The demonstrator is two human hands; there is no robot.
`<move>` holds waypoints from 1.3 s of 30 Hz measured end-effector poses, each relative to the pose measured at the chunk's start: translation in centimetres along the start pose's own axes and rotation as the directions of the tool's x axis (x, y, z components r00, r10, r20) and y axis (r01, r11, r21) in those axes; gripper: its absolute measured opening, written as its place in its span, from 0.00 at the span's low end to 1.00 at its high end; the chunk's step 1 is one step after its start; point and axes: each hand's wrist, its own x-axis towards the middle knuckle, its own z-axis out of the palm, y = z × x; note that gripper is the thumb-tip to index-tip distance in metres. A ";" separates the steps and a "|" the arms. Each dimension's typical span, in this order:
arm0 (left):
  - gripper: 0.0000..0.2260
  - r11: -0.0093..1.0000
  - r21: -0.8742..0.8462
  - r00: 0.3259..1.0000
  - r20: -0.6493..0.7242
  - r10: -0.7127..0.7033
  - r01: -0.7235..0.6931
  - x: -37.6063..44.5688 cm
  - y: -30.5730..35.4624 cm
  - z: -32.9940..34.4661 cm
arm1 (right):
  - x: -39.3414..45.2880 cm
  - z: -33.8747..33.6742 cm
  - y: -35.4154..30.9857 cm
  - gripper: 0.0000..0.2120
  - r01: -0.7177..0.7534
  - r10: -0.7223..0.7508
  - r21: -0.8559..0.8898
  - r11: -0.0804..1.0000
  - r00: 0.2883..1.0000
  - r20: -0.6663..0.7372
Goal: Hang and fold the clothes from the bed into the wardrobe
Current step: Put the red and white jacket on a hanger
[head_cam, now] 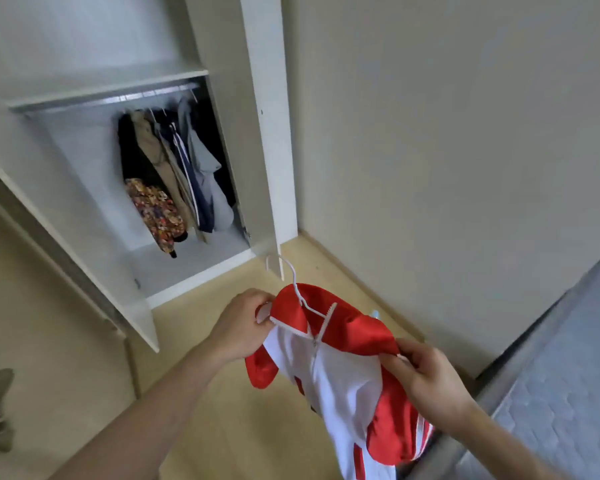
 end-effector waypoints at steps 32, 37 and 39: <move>0.08 0.939 0.124 0.862 -0.449 -0.235 0.321 21.7 -26.3 -41.3 | 43.4 30.0 -31.7 0.19 0.074 -0.144 0.321 0.944 0.969 0.198; 0.09 0.911 0.172 0.829 -0.503 -0.245 0.374 27.5 -30.0 -45.7 | 51.9 33.2 -36.0 0.21 0.069 -0.181 0.335 0.940 0.932 0.314; 0.10 0.903 0.177 0.821 -0.511 -0.257 0.392 29.2 -31.6 -47.2 | 54.5 34.8 -37.8 0.21 0.050 -0.169 0.333 0.941 0.926 0.337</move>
